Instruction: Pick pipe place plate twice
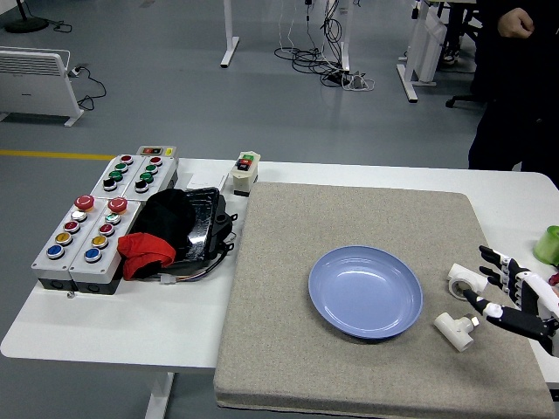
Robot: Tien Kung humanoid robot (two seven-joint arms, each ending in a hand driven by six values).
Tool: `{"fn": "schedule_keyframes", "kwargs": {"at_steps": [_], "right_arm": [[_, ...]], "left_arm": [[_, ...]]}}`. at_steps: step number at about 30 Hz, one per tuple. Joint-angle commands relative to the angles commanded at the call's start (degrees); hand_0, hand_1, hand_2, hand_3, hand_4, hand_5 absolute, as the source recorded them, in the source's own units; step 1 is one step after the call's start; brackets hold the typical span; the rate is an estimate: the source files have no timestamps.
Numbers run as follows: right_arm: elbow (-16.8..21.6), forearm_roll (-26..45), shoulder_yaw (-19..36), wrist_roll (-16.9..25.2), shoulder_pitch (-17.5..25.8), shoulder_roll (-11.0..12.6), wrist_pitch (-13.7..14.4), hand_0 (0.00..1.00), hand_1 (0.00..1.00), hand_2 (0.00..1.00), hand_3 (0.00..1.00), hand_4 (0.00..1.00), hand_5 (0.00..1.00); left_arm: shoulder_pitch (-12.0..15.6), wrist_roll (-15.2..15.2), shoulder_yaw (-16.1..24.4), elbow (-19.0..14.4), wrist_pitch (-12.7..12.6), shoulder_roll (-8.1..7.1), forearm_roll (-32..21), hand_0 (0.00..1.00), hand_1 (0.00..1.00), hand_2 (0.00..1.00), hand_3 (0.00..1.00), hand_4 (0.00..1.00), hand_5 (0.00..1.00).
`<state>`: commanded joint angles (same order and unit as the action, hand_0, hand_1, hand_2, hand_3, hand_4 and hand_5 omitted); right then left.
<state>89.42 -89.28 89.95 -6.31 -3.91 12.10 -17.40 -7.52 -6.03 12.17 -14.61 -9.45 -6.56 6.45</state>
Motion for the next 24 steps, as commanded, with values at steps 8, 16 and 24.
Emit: {"fn": "schedule_keyframes", "kwargs": {"at_steps": [8, 16, 24], "right_arm": [[-1.39, -16.76, -3.4, -0.24, -1.5, 0.9, -3.09, 0.998, 0.964, 0.998, 0.998, 0.846, 0.274], [-4.63, -34.64, -6.07, -1.54, -4.7, 1.63, -5.3, 0.998, 0.946, 0.998, 0.998, 0.841, 0.274], [-6.36, -33.64, -6.96, -3.25, -6.24, 1.51, -5.61, 0.918, 0.886, 0.98, 0.96, 0.826, 0.306]], "left_arm": [[0.01, 0.01, -0.05, -0.01, 0.0, -0.02, -0.12, 0.625, 0.585, 0.525, 0.591, 0.274, 0.998], [-0.13, 0.04, -0.16, -0.03, -0.01, -0.04, -0.26, 0.625, 0.586, 0.524, 0.59, 0.274, 0.998], [-0.21, 0.09, -0.18, -0.05, -0.03, -0.1, -0.23, 0.625, 0.583, 0.523, 0.591, 0.274, 0.998]]}}
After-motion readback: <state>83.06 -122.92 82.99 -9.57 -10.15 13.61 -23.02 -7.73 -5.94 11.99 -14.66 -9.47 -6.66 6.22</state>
